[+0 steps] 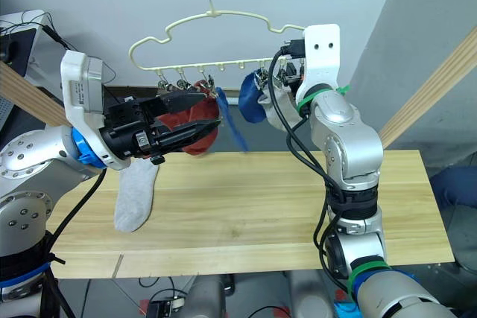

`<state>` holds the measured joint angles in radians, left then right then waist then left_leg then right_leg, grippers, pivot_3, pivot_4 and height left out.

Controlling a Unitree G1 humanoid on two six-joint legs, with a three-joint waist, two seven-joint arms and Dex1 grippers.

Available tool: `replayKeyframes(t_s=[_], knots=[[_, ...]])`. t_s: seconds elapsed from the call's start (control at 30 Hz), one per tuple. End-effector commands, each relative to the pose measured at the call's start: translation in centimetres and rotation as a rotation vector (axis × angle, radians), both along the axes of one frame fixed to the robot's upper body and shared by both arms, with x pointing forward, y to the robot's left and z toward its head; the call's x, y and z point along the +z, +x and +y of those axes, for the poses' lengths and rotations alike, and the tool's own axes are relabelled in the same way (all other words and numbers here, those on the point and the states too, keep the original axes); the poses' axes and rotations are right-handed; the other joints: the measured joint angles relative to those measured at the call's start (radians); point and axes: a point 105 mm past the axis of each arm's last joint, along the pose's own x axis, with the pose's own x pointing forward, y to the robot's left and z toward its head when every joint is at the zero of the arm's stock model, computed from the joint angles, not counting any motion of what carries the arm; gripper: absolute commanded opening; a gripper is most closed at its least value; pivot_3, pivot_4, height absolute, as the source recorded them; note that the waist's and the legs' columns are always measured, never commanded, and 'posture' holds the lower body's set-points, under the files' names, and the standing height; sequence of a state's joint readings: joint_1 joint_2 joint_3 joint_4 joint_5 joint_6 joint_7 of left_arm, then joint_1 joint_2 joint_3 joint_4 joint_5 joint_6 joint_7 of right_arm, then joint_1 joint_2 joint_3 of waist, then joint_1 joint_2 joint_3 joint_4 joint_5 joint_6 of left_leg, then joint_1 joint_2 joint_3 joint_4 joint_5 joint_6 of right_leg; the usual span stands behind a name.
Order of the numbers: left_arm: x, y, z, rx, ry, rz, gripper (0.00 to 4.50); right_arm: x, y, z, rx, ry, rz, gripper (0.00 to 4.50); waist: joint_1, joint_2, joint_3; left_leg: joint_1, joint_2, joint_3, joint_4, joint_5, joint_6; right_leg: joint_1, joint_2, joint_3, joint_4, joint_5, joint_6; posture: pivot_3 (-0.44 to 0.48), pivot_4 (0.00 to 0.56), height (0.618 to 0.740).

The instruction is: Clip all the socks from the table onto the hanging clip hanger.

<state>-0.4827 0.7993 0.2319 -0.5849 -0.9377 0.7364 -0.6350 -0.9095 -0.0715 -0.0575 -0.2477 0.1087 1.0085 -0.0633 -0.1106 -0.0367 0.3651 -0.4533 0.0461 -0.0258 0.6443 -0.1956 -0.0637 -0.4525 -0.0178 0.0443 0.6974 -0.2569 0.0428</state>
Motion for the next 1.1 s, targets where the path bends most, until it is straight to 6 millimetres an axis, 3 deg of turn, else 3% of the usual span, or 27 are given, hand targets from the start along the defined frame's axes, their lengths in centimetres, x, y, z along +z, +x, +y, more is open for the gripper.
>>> replayKeyframes(t_s=[0.03, 0.1, 0.3, 0.5, 0.63, 0.73, 0.83, 0.97, 1.1], knots=[[0.4, -0.6, -0.3, -0.009, 0.011, -0.043, 2.79, 1.0, -0.3, -0.5, -0.021, 0.008, -0.05, 0.7, 0.0, 0.0, 0.0, 0.0, 0.0, 0.0, 0.0, 0.0, 0.0, 0.0, 0.0, 0.0, 0.0, 0.0, 0.0, -0.147, 0.316, 0.74], [0.3, -0.6, -0.3, -0.008, 0.011, -0.043, 2.79, 1.0, -0.3, -0.5, -0.024, 0.008, -0.051, 0.27, 0.001, 0.0, 0.0, 0.0, 0.0, 0.0, 0.0, 0.0, 0.0, 0.0, 0.0, 0.0, 0.0, 0.0, 0.0, -0.149, 0.317, 0.74], [0.0, -0.1, 0.1, 0.037, 0.014, -0.031, 2.79, 1.4, -0.3, -0.6, -0.031, 0.015, -0.06, 0.27, 0.004, 0.0, 0.0, 0.0, 0.0, 0.0, 0.0, 0.0, 0.0, 0.0, 0.0, 0.0, 0.0, 0.0, 0.0, -0.146, 0.316, 0.74], [-2.5, 1.8, 2.4, 0.213, 0.045, 0.093, 2.79, 1.7, -0.4, -0.5, -0.026, 0.017, -0.064, 0.27, 0.004, 0.0, 0.0, 0.0, 0.0, 0.0, 0.0, 0.0, 0.0, 0.0, 0.0, 0.0, 0.0, 0.0, 0.0, -0.142, 0.319, 0.74], [-6.8, 4.0, 8.3, 0.53, 0.114, 0.257, 2.79, 2.0, -0.7, -0.5, -0.021, 0.023, -0.067, 0.27, 0.001, 0.0, 0.0, 0.001, 0.0, 0.0, 0.0, 0.0, 0.0, 0.0, 0.0, 0.0, 0.0, 0.0, 0.0, -0.136, 0.323, 0.74], [-8.5, 4.3, 10.2, 0.618, 0.16, 0.294, 2.79, 2.0, -0.8, -0.5, -0.022, 0.025, -0.065, 0.27, 0.004, 0.0, 0.0, 0.001, 0.001, 0.0, -0.001, 0.0, 0.0, -0.001, 0.0, 0.0, 0.0, 0.0, 0.0, -0.131, 0.328, 0.74], [-10.1, 4.8, 12.6, 0.742, 0.201, 0.298, 3.34, 2.0, -0.9, -0.5, -0.023, 0.028, -0.064, 0.24, 0.014, 0.0, 0.0, 0.0, 0.0, 0.0, -0.001, 0.0, 0.0, -0.001, 0.0, 0.0, 0.0, 0.0, 0.0, -0.132, 0.329, 0.74], [-12.8, 5.3, 15.9, 0.911, 0.225, 0.338, 4.45, 2.2, -1.0, -0.6, -0.028, 0.03, -0.066, 0.24, 0.021, 0.0, 0.0, 0.0, 0.0, 0.001, -0.001, 0.0, 0.0, -0.001, 0.0, 0.0, 0.0, 0.0, 0.0, -0.144, 0.331, 0.74], [-14.6, 5.6, 17.7, 1.013, 0.234, 0.353, 4.45, 2.1, -1.1, -0.8, -0.032, 0.031, -0.062, 0.24, 0.021, 0.0, 0.0, 0.0, 0.001, 0.001, -0.001, 0.0, 0.0, -0.001, 0.0, 0.0, 0.0, 0.0, 0.0, -0.148, 0.334, 0.74]])
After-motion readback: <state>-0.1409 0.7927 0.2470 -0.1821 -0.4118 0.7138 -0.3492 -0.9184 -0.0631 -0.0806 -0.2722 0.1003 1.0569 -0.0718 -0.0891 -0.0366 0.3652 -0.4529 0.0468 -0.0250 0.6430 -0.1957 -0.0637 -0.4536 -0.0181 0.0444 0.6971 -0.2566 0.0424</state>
